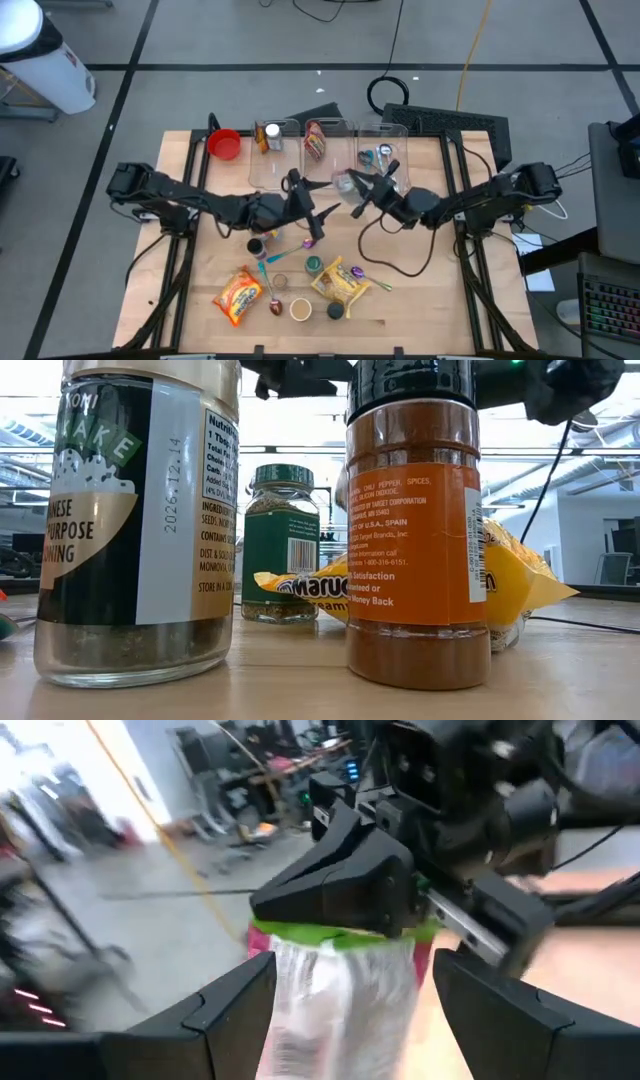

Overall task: Pick & Place Food Item
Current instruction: Put the green noodle pack into the middle transparent bin

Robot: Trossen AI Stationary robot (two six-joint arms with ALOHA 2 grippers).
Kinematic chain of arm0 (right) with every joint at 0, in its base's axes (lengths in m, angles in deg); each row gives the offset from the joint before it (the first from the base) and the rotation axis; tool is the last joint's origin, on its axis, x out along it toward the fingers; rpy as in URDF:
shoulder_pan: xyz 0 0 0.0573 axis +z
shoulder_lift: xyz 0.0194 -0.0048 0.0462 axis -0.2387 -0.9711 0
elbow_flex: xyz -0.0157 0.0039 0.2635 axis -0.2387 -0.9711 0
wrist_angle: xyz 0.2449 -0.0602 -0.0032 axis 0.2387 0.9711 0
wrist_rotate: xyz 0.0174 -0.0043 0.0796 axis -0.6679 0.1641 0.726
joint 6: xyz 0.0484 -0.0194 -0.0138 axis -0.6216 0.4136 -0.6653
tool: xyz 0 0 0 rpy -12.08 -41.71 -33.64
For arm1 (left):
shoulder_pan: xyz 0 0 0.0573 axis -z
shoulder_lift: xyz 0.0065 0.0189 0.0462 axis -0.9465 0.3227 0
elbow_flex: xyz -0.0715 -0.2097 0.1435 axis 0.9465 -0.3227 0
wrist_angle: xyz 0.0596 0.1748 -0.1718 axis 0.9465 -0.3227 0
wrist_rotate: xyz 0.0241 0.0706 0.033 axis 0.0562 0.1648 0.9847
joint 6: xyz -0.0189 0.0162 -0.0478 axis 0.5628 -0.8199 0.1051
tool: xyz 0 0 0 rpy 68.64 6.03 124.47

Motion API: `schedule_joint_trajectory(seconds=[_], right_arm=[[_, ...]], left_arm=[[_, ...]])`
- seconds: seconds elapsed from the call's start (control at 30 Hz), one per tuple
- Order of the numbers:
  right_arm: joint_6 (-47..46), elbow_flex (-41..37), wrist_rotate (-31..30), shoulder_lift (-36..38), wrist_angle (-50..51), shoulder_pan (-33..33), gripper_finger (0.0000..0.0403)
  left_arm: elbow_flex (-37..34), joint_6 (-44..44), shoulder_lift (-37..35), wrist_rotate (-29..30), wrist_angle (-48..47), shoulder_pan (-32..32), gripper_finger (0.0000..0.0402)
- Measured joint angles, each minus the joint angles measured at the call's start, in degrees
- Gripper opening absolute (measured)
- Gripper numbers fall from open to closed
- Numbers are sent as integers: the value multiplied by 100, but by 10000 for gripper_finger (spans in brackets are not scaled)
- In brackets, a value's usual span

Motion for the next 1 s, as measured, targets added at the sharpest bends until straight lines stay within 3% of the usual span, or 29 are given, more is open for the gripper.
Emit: schedule_joint_trajectory(seconds=[0.13, 0.33, 0.53, 0.7, 0.83, 1.0], right_arm=[[-175, 97, 164, -22, -279, -153, 0], [-724, 131, 1272, 23, -188, -240, 0], [-744, 129, 2143, 336, 1445, -74, 7], [-1626, 126, 2118, 797, 3794, -14, 76], [-1901, 124, 2537, 850, 5246, 22, 151], [-2455, 120, 3244, 173, 5696, -258, 209]], left_arm=[[0, -497, -2, 448, -52, 157, 273], [0, -454, -4, 510, -431, 109, 273], [0, 89, -4, 501, -890, 20, 273], [-2, 275, -4, 280, -1018, -28, 273], [-2, 298, -7, -433, -1083, -86, 273], [-2, 578, -7, -891, -1079, -180, 273]])
